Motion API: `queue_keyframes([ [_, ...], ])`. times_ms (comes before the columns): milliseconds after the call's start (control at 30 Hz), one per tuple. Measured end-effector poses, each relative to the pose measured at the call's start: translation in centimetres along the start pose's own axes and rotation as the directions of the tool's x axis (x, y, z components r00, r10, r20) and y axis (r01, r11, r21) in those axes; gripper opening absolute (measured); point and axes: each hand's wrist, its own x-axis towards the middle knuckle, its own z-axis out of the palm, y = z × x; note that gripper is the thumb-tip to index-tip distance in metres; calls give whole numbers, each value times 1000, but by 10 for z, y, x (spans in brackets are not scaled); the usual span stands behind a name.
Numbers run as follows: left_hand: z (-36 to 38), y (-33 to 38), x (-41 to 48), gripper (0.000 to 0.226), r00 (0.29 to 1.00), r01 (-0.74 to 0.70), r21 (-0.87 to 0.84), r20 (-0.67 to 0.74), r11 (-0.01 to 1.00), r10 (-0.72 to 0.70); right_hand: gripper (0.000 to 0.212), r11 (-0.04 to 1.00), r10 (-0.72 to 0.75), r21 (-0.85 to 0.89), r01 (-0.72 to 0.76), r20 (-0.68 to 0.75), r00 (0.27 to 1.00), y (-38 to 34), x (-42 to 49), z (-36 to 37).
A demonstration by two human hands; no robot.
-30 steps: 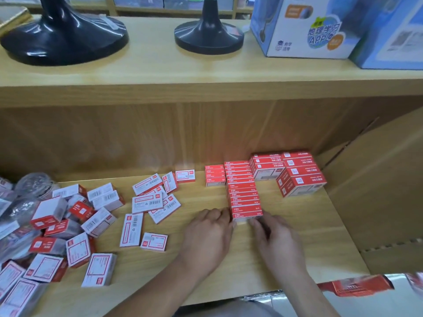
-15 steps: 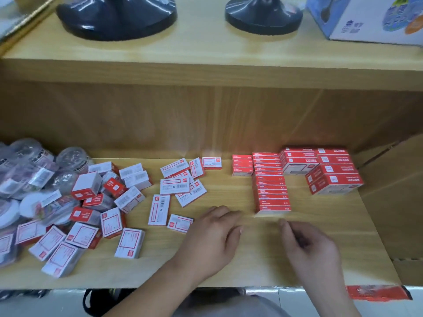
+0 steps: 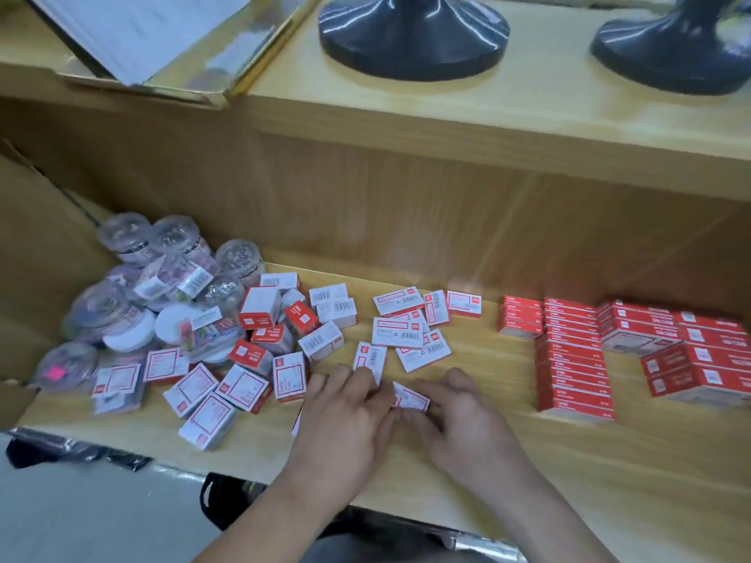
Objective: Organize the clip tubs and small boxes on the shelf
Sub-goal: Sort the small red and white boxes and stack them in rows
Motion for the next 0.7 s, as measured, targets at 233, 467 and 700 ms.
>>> queue_keyframes([
  [233, -8, -3, 27, 24, 999, -39, -66, 18, 997, 40, 22, 1000, 23, -6, -24, -50, 998, 5, -2, -10],
  [467, -8, -16, 88, 35, 979, 65, 2, 192, 998, -64, 23, 994, 105, 14, -105, -243, 964, 26, 8, -65],
  [700, -4, -15, 102, 14, 994, 15, 60, 104, 998, -22, 17, 965, 77, -206, -162, -366, 927, 56, 25, -109],
])
